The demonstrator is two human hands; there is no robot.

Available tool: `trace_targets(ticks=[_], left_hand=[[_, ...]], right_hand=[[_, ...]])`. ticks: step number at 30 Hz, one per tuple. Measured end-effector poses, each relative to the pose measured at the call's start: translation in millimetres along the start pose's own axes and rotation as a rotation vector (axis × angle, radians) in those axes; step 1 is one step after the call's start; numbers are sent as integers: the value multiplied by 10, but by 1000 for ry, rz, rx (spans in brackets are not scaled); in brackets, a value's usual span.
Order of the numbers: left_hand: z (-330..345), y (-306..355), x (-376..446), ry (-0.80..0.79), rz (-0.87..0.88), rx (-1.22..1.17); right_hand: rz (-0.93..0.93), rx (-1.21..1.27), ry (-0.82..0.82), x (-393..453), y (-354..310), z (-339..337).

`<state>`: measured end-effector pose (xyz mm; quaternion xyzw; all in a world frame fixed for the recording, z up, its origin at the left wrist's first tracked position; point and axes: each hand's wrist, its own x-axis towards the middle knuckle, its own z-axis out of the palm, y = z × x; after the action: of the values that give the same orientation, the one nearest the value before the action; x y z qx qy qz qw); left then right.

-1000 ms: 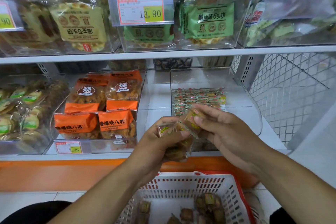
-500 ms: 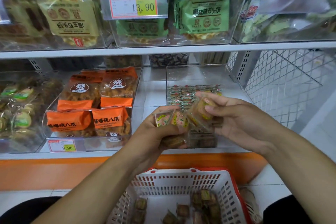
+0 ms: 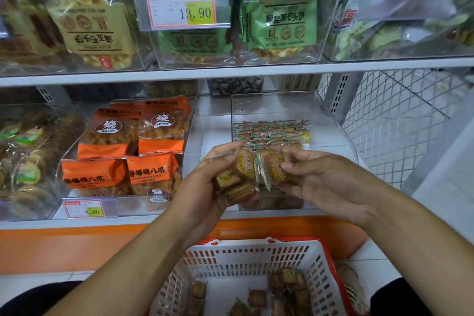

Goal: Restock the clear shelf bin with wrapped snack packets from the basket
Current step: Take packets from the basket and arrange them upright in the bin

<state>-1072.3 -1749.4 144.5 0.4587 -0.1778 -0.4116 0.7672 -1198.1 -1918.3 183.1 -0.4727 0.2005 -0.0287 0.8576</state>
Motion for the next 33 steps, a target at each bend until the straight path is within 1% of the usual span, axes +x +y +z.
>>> trace_targets(ticks=[2, 5, 8, 12, 15, 16, 17, 18, 19, 20, 21, 22, 24, 26, 27, 30, 33], left_hand=[[-19, -14, 13, 32, 34, 2], [-37, -39, 25, 32, 74, 47], [-46, -72, 44, 54, 89, 111], [-31, -90, 75, 129, 107, 241], [-20, -122, 128, 157, 92, 330], [-13, -131, 146, 146, 76, 348], [9, -142, 172, 124, 53, 357], [11, -143, 186, 99, 29, 363], [37, -158, 220, 69, 5, 349], [60, -164, 245, 49, -17, 342], [81, -168, 272, 39, -29, 349], [97, -179, 310, 32, -32, 356], [126, -198, 383, 20, -34, 362], [136, -228, 454, 11, -48, 359], [137, -242, 487, 17, -56, 364], [114, -304, 573, 42, -72, 398], [75, -353, 618, 40, -70, 456]], right_hand=[[23, 38, 21, 17, 95, 48], [48, 80, -2, 30, 185, 79], [50, 71, -26, 41, 205, 74], [45, 55, -26, 81, 185, 19], [5, 18, -27, 125, 125, -44], [-43, -80, 4, 152, 85, -74], [-110, -275, 66, 184, 20, -129], [-184, -551, 162, 232, -39, -181], [-255, -880, 278, 285, -133, -264], [-314, -1199, 367, 358, -220, -349], [-343, -1467, 423, 438, -302, -424], [-336, -1674, 447, 535, -377, -496], [-220, -1964, 458, 754, -482, -621], [-78, -2155, 427, 966, -526, -710], [-24, -2206, 403, 1058, -529, -741], [57, -2258, 342, 1299, -502, -851], [114, -2273, 348, 1492, -451, -985]])
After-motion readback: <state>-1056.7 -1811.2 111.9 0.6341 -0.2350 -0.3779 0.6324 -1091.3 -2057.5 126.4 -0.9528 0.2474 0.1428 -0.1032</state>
